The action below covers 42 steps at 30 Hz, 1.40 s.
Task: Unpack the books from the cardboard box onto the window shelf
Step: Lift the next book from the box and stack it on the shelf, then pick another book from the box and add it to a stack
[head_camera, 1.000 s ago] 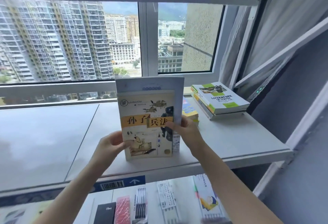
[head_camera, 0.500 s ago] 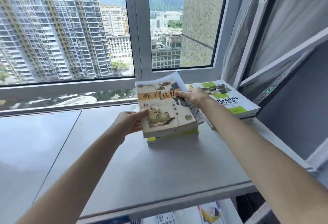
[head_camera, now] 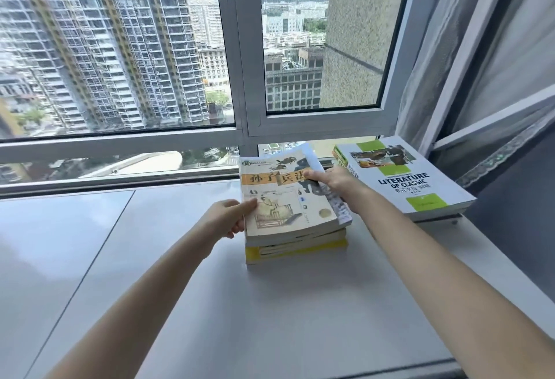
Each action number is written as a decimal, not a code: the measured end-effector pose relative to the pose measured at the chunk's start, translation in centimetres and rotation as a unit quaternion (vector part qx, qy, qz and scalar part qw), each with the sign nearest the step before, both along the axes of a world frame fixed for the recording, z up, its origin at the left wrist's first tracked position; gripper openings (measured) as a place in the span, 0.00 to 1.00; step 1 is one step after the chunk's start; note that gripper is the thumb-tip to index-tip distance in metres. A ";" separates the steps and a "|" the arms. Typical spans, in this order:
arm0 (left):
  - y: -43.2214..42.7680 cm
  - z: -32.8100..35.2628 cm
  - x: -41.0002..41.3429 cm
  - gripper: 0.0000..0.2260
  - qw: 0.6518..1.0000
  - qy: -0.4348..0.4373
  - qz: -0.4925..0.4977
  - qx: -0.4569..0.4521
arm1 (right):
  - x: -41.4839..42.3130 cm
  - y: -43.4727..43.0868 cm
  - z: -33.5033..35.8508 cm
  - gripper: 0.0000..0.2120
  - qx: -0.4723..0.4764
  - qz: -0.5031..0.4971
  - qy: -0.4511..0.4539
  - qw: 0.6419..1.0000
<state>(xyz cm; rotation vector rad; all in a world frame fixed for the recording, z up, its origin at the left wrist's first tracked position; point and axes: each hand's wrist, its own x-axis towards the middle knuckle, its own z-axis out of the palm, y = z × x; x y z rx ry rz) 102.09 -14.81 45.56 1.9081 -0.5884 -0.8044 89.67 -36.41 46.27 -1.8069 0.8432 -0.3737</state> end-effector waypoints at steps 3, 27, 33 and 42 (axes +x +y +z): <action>-0.1 -0.1 -0.5 0.16 0.999 -0.029 -0.014 0.015 | 0.1 -0.2 0.3 0.17 -0.006 0.008 0.008 1.000; 15.8 2.4 -23.8 0.42 0.752 -0.478 -0.448 -0.071 | -30.2 20.1 8.3 0.32 -0.233 -0.066 0.232 0.942; 18.4 0.6 -36.3 0.39 0.699 -0.452 -0.543 -0.112 | -47.3 26.6 5.0 0.26 -0.165 -0.193 0.280 0.926; 20.3 -6.0 -60.9 0.36 0.605 -0.454 -0.644 -0.112 | -74.9 35.9 -4.8 0.36 -0.018 -0.321 0.277 0.906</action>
